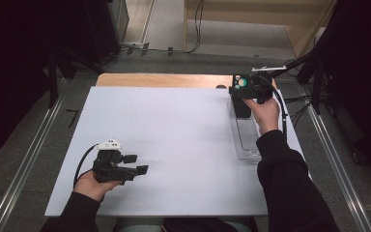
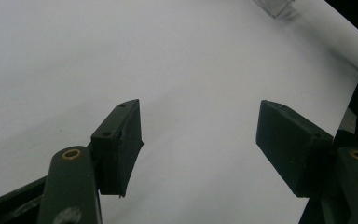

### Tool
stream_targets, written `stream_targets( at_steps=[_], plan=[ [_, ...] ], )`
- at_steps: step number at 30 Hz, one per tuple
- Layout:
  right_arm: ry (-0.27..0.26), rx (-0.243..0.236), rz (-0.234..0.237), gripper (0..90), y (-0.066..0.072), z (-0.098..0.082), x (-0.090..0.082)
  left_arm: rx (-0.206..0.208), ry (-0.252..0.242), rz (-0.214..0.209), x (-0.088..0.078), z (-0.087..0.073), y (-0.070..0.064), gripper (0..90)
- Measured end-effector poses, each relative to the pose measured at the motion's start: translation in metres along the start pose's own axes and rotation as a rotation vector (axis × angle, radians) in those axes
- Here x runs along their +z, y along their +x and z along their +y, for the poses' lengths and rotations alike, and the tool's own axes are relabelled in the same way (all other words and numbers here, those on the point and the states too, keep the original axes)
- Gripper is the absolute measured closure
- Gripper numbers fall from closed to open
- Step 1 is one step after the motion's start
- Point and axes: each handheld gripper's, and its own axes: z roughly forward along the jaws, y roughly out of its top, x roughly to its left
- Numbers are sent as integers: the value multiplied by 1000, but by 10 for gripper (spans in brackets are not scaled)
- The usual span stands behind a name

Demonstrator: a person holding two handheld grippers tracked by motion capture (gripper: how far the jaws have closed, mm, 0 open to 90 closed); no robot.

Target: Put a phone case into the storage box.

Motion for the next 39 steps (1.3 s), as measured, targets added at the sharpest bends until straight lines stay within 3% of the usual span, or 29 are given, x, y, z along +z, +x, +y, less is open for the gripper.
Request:
stream_targets(
  at_steps=[15, 16, 18, 25, 30, 32, 39],
  plan=[
    [49, -52, 144, 0, 26, -8, -2, 0, 3, -4, 1, 2, 3, 314],
    [51, -52, 153, 66, 28, -8, -2, -2, 1, -4, 1, 2, 4, 314],
    [44, -60, 156, 116, 30, -10, -4, -2, 1, -6, 1, 3, 3, 315],
    [55, -101, 202, 134, 42, -17, -9, 5, 0, -10, 2, 3, 2, 315],
    [63, -119, 226, 187, 51, -25, -11, 20, 0, -37, 2, 3, 2, 315],
    [57, -149, 248, 200, 56, -28, -11, 23, 6, -42, 3, 4, 2, 314],
    [76, -170, 288, 225, 71, -38, -10, 32, 12, -50, 4, 3, 2, 314]
  ],
)
